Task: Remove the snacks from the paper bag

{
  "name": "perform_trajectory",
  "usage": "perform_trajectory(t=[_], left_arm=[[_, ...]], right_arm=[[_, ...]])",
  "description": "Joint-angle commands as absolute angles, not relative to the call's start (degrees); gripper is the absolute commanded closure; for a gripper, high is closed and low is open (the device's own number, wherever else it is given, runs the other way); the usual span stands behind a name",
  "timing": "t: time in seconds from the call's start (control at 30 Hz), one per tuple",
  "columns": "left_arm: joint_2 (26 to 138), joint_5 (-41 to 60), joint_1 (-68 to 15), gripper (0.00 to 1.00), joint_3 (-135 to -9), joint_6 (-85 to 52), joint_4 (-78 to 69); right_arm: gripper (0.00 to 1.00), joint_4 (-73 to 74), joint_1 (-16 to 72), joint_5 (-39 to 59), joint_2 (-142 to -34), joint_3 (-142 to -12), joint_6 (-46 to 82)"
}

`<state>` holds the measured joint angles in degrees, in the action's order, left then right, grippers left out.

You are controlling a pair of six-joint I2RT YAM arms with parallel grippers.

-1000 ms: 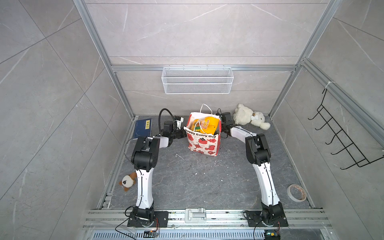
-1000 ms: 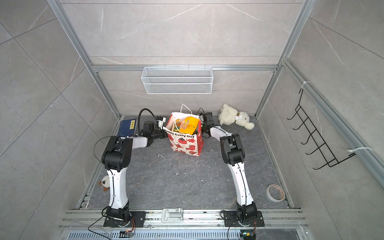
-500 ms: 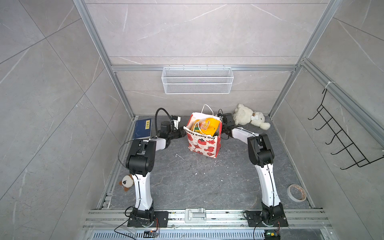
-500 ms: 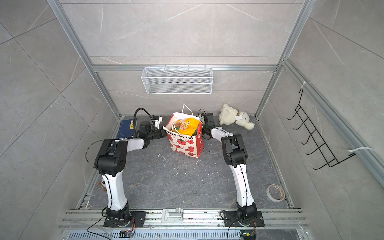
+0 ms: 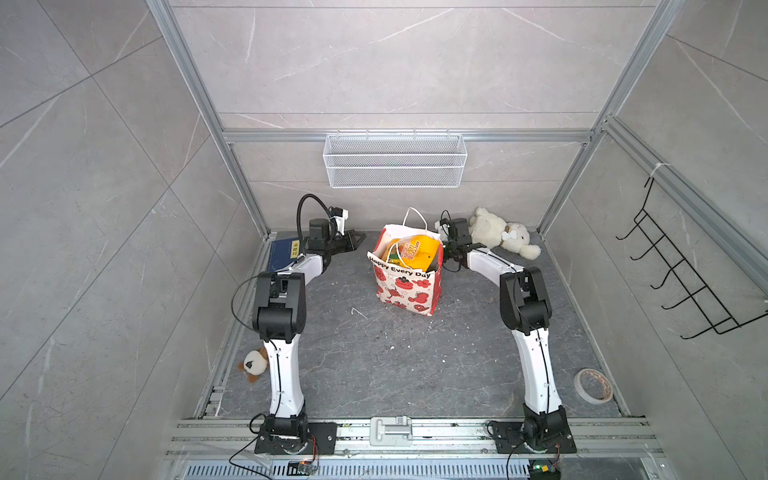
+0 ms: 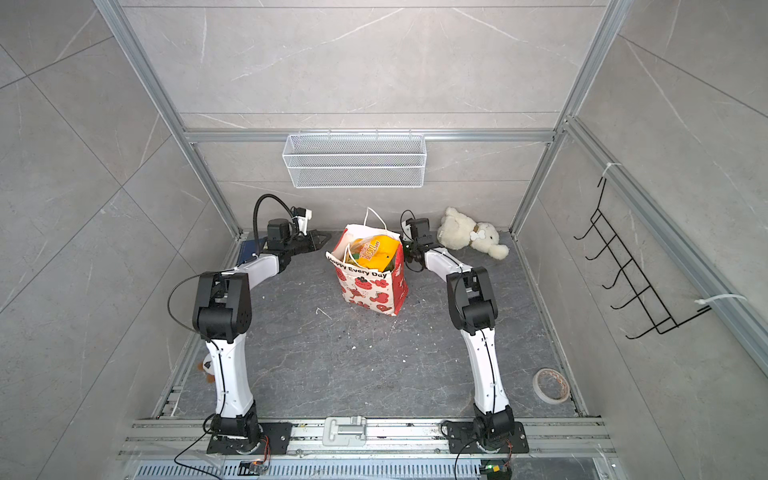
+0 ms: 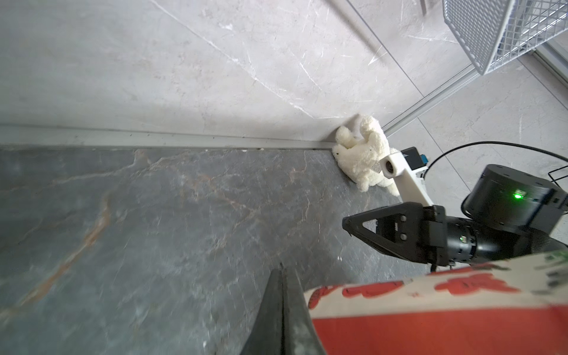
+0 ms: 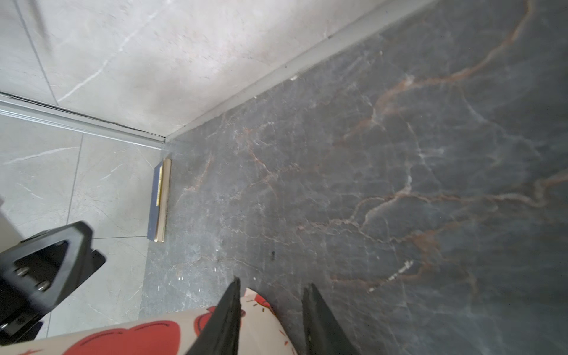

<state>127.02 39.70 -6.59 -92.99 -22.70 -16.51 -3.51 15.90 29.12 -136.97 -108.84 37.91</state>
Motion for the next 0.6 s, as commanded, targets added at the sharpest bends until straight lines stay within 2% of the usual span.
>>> perform_trajectory(t=[0.0, 0.37, 0.57], left_arm=[[131.5, 42.8, -7.1, 1.00, -97.2, -22.2, -13.7], [136.8, 45.8, -10.4, 1.00, -103.4, -20.8, -10.9], [136.9, 48.1, -11.7, 1.00, -102.8, -19.4, -11.7]], right_arm=[[0.63, -5.7, 16.1, 29.1, -139.1, -111.2, 37.4], [0.63, -6.3, 16.1, 28.9, -139.0, -111.4, 37.1], [0.63, -5.2, 16.2, 29.7, -139.3, -110.6, 36.9]])
